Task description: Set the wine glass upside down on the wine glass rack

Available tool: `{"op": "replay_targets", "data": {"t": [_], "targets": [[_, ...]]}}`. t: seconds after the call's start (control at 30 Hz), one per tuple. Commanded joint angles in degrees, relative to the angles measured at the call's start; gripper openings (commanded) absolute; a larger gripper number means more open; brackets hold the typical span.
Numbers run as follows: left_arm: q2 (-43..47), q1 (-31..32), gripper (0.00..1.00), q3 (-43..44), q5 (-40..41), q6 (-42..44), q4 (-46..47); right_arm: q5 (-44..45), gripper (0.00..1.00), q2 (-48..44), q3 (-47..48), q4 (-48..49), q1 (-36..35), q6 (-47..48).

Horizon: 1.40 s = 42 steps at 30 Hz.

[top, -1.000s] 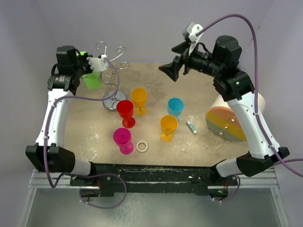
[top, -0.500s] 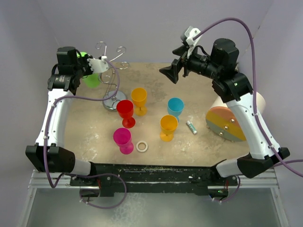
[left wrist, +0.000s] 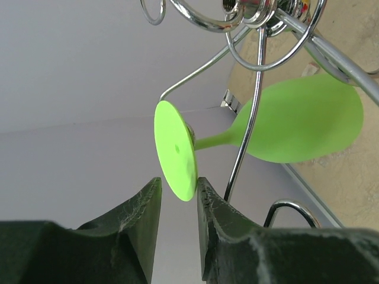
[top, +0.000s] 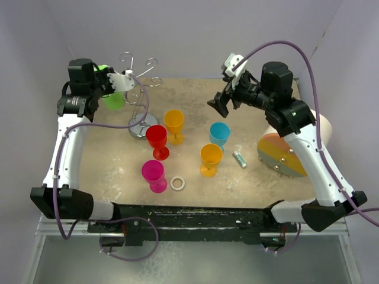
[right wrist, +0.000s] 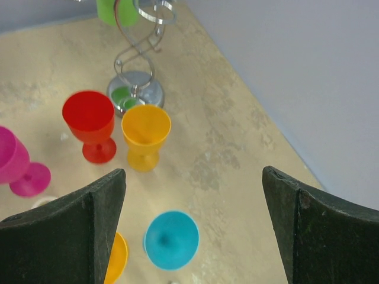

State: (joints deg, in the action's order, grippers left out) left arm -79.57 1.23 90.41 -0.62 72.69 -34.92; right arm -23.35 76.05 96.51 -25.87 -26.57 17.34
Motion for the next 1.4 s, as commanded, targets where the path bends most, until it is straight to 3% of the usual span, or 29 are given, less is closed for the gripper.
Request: {"op": "replay_targets", "data": {"t": [0.0, 0.27, 0.63, 0.87, 1.1, 1.37], "targets": [[2.7, 0.3, 0.35, 0.2, 0.3, 0.6, 1.5, 1.5, 0.99, -1.6, -2.5, -6.2, 0.3, 7.7], [4.8, 0.3, 0.47, -0.1, 0.4, 2.0, -0.3, 4.6, 1.0, -2.7, -8.4, -11.5, 0.3, 12.1], [9.4, 0.3, 0.57, -0.1, 1.1, 2.8, -1.4, 13.0, 0.99, -1.7, -13.8, -7.9, 0.3, 8.4], [13.2, 0.3, 0.63, -0.9, -0.2, -7.4, 2.5, 18.5, 0.97, 2.7, -14.5, -7.9, 0.3, 5.4], [14.3, 0.1, 0.78, -0.9, -0.6, -19.2, 6.6, 22.3, 0.83, 8.8, -13.1, -9.6, 0.4, 1.8], [16.2, 0.1, 0.93, -2.8, 0.3, -21.2, 6.6, 20.2, 0.63, 12.7, -14.7, -11.4, 0.4, 0.3]]}}
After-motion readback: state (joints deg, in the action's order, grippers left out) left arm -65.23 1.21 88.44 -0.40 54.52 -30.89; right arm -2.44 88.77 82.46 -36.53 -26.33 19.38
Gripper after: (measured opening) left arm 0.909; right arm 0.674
